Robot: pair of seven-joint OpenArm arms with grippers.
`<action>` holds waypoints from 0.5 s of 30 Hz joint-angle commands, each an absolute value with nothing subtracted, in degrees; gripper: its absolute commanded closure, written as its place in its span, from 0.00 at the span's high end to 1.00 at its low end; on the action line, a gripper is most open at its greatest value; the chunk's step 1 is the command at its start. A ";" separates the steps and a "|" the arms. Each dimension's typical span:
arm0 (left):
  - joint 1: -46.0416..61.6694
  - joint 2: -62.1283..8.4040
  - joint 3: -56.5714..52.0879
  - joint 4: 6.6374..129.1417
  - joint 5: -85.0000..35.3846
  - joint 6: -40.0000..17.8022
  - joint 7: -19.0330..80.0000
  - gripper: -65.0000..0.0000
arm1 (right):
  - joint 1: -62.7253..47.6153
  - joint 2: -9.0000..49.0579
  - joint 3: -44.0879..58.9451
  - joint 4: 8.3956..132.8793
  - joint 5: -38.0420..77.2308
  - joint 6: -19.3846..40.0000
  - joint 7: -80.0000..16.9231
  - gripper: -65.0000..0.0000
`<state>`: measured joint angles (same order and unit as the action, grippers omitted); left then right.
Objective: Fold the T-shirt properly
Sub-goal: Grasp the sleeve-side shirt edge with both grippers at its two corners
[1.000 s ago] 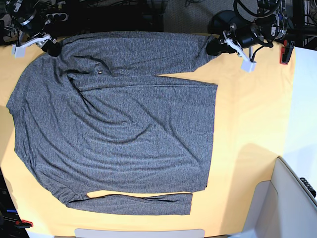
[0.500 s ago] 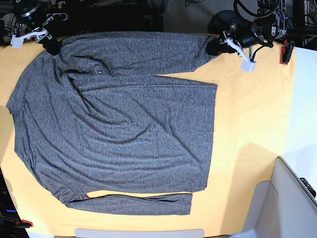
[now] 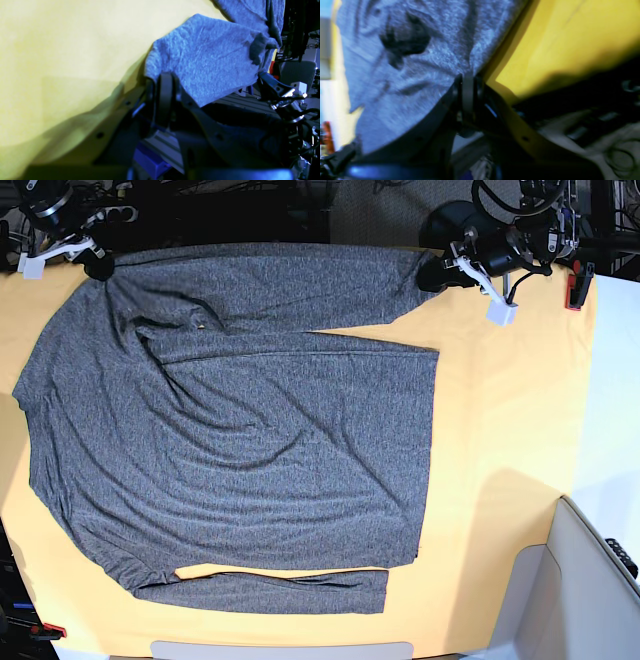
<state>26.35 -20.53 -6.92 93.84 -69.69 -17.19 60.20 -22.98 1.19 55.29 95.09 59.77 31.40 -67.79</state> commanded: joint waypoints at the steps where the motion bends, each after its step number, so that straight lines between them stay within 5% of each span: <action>1: 26.42 -21.23 -7.43 94.73 -69.76 -17.27 60.70 0.00 | -23.87 2.42 55.78 97.45 59.12 30.90 -67.91 0.00; 15: 25.10 -21.32 -6.99 103.25 -69.76 -17.27 60.97 0.00 | -22.29 4.09 55.60 103.69 59.21 30.90 -67.91 0.00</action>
